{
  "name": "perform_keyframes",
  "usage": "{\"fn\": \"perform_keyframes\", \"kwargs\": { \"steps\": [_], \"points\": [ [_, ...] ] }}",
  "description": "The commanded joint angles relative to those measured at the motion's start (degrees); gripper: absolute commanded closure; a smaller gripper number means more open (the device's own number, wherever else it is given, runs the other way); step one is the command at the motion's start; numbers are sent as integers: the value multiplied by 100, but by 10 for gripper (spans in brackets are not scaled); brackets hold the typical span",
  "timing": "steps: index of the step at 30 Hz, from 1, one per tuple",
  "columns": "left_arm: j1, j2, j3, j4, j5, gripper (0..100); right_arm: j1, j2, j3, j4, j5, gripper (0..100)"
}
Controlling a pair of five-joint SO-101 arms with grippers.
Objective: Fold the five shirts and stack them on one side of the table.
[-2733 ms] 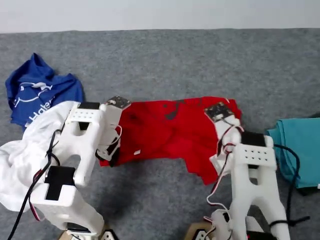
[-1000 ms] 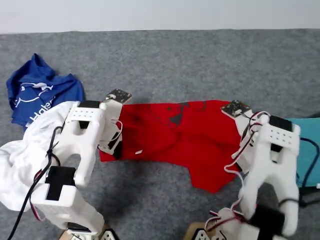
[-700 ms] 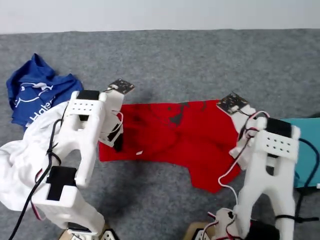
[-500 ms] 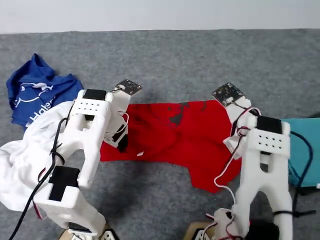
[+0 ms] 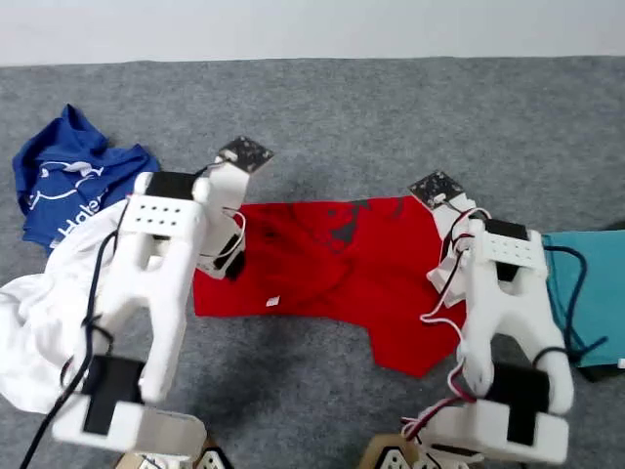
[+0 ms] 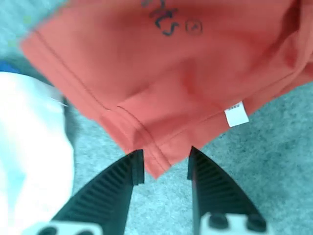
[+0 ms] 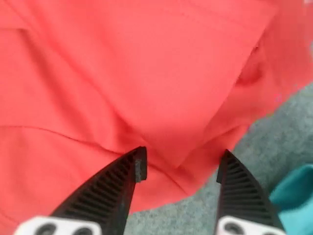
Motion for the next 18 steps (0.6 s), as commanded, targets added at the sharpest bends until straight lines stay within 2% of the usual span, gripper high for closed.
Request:
{"fn": "perform_keyframes", "kwargs": {
  "steps": [1,6,18],
  "points": [
    [53,-589,-154,44,-88,845,40,330,-747,110,-44,790],
    [9,-563,-145,53,-273,845,277,1059,-1829,716,70,933],
    [9,-299,-171,-62,-387,845,1077,2290,-3965,2404,923,941]
  ]
}}
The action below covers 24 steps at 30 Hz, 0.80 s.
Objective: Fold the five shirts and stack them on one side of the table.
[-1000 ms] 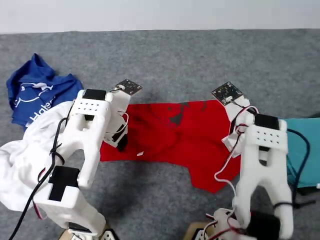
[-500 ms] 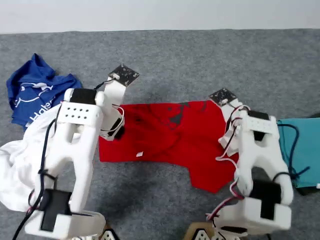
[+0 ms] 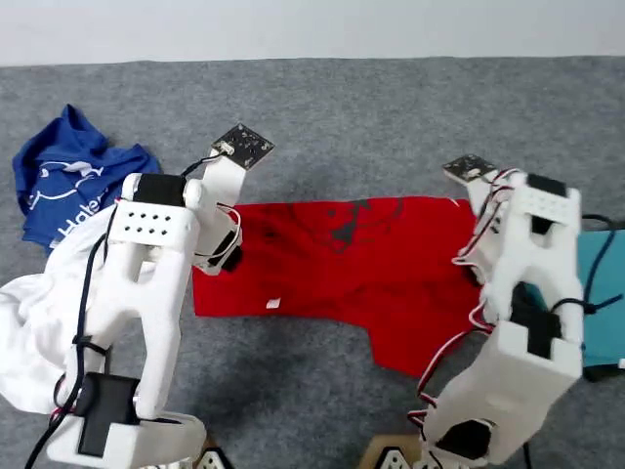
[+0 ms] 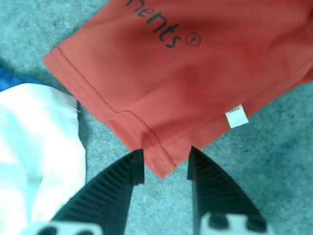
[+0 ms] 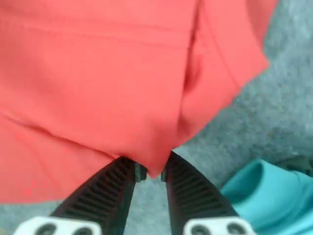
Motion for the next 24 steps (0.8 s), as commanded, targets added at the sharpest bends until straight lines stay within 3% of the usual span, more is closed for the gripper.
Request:
{"fn": "perform_keyframes", "kwargs": {
  "steps": [1,6,13,24],
  "points": [
    [9,-9,-171,-97,-185,845,268,48,-686,418,290,941],
    [9,26,-171,-220,-229,845,268,145,-1011,857,404,930],
    [18,26,-163,-220,-229,845,163,92,-1029,1130,176,782],
    [18,-26,-163,-176,-193,848,-198,-505,-1662,2325,123,782]
  ]
}}
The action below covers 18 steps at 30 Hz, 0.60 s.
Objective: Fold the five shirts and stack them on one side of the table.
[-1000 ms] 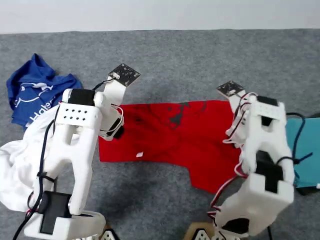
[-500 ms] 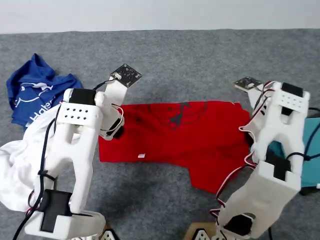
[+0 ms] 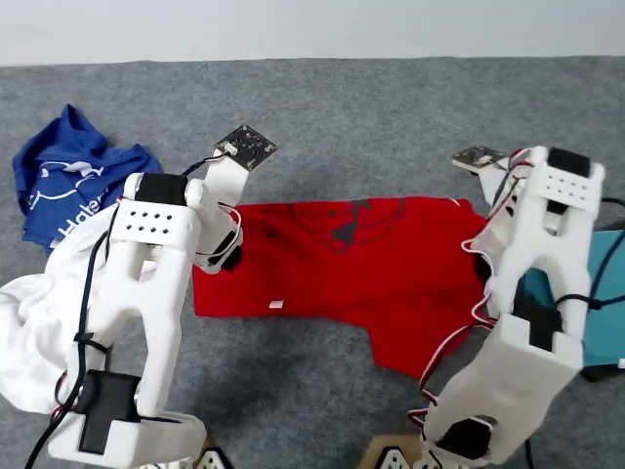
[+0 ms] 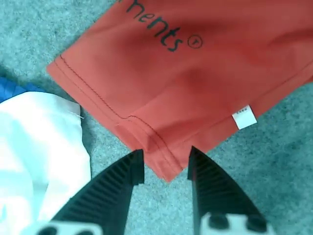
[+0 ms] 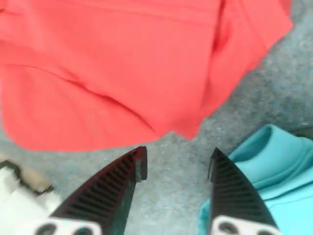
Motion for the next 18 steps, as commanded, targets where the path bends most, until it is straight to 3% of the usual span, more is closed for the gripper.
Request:
{"fn": "perform_keyframes", "kwargs": {
  "steps": [1,12,18],
  "points": [
    [9,-53,-171,-44,0,848,-119,-743,-220,277,-70,782],
    [149,-26,-180,-246,369,848,-303,-3090,2092,242,-70,783],
    [1064,-53,-207,-695,1073,848,497,-4444,2286,119,-914,783]
  ]
}}
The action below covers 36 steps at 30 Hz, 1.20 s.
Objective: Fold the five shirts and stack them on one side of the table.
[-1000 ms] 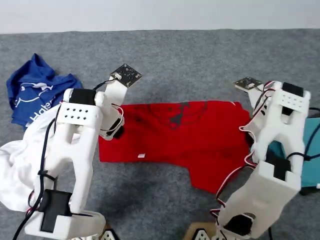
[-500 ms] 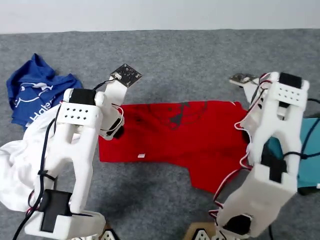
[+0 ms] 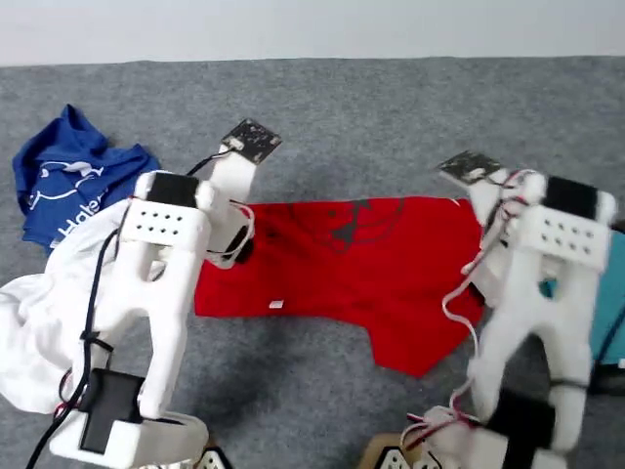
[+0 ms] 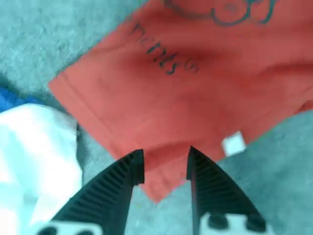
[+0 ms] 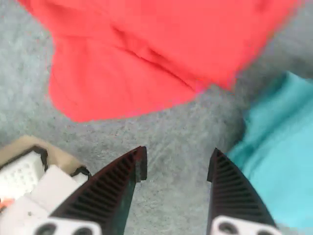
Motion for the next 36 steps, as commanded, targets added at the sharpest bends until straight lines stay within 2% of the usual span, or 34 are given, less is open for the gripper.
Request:
{"fn": "perform_keyframes", "kwargs": {
  "steps": [1,6,11,15,24,26,36],
  "points": [
    [774,-79,-277,-308,334,848,637,-927,-26,84,-659,783],
    [2004,-18,-690,-360,791,848,1578,-1675,62,127,-1327,783],
    [3209,642,-1095,-316,791,848,2457,-2343,686,119,-1371,783],
    [3798,1697,-2097,220,791,848,3116,-2993,1451,-4,-1319,783],
    [4651,4053,-5103,1864,431,825,3943,-4400,2629,-462,-422,781],
    [4738,4440,-5525,2013,431,810,4048,-4567,2778,-541,-290,781],
    [4765,4800,-5596,2004,431,807,4145,-4708,2857,-567,-176,781]
  ]
}}
